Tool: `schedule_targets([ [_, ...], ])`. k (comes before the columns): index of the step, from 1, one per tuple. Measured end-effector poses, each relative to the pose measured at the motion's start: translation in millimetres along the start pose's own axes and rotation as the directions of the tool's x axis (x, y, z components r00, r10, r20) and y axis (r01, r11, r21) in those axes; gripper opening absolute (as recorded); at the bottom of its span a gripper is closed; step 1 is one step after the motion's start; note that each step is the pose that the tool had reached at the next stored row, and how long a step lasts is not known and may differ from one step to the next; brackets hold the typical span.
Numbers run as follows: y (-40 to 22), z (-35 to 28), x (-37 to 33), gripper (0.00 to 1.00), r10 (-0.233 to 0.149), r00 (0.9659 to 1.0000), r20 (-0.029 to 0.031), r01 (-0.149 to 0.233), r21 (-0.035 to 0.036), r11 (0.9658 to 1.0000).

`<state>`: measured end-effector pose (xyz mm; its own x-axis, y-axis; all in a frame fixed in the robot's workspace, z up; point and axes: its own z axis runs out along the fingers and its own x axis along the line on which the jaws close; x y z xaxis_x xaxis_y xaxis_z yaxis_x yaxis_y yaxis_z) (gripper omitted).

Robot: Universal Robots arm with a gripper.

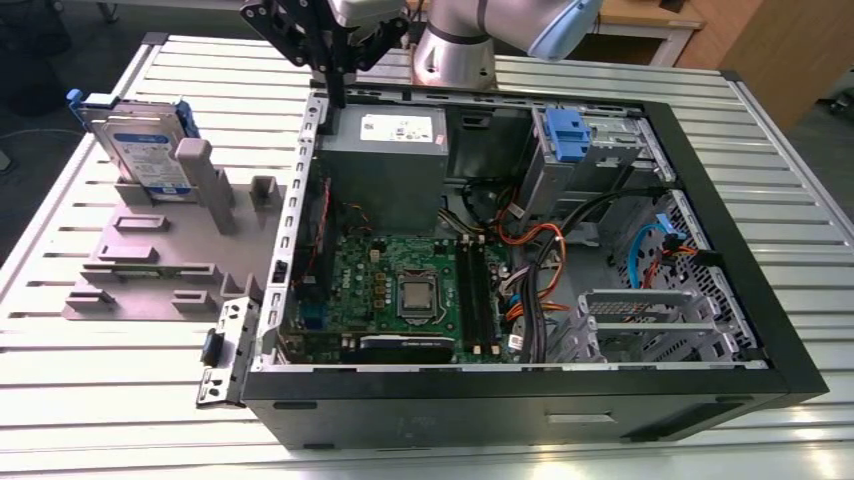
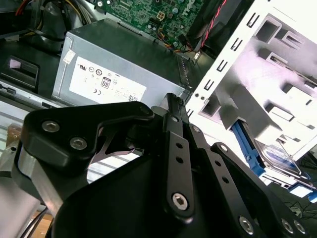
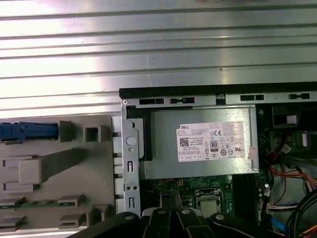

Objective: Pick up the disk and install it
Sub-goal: 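Reach for the disk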

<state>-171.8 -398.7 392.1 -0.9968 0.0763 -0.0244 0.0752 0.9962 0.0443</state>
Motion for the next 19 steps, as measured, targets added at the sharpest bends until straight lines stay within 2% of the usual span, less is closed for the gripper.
schedule_targets([
  [19, -0.2, 0.0, 3.1, 0.11, 0.0, 1.0, 0.0, 0.0, 0.0, 1.0],
])
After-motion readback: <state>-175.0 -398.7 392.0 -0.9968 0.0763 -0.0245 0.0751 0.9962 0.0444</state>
